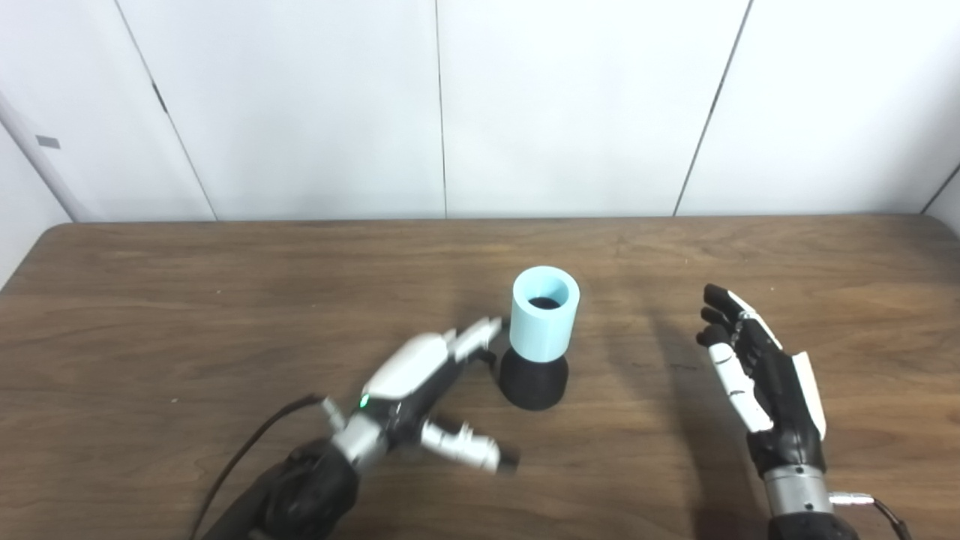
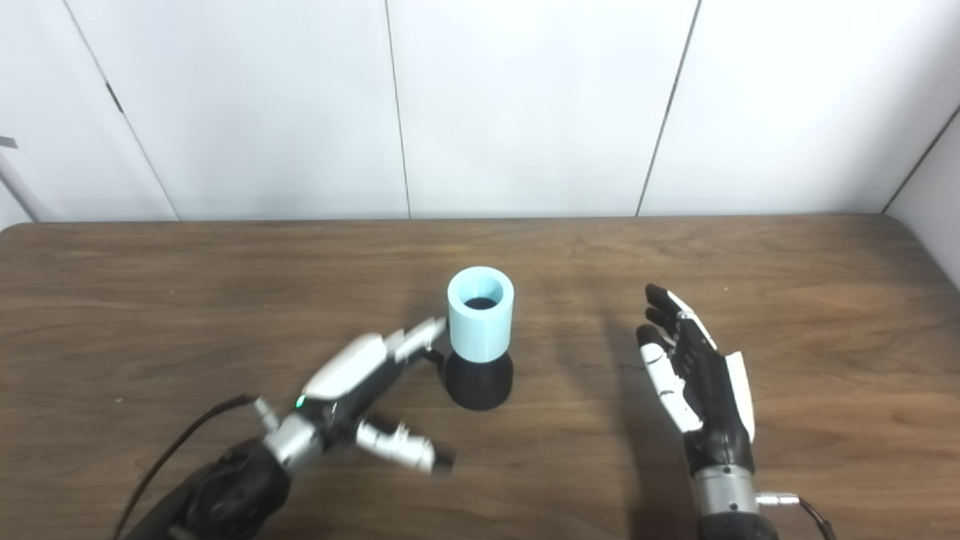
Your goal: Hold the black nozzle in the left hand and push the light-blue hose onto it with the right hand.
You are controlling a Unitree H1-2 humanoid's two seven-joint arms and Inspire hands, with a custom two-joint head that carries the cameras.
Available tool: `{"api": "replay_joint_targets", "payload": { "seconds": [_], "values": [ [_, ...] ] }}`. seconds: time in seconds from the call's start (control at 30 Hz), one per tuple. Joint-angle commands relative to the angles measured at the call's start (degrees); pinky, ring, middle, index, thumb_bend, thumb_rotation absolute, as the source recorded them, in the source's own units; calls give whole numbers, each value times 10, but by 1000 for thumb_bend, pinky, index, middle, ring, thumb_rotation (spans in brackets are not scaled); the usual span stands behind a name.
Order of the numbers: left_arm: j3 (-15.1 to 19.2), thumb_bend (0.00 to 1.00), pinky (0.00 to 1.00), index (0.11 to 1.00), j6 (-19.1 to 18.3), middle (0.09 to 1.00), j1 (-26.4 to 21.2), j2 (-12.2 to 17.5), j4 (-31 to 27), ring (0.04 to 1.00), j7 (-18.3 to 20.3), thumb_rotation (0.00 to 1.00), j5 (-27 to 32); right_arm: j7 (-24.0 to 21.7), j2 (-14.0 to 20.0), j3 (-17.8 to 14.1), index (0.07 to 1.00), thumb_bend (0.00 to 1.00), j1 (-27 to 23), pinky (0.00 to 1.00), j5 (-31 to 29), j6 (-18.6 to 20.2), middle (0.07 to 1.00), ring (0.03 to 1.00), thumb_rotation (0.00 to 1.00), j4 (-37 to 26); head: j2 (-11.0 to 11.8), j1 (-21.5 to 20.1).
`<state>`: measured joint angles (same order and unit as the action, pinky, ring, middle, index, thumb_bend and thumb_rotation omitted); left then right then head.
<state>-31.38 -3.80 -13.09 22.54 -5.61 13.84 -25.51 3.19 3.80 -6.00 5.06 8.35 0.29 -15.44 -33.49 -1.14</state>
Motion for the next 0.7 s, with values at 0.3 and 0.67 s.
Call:
{"api": "replay_joint_targets", "payload": {
  "seconds": [0.3,0.67],
  "values": [
    [174,1000,996,1000,-150,1000,156,98,-83,1000,103,330,187,-3,22,4,871,195,-47,807,-13,-61,897,893,678,10,14,7],
    [285,1000,980,1000,-20,1000,205,19,-77,1000,1,529,217,4,40,1,881,185,-64,844,-13,-98,910,909,571,78,34,11]
  ]
}}
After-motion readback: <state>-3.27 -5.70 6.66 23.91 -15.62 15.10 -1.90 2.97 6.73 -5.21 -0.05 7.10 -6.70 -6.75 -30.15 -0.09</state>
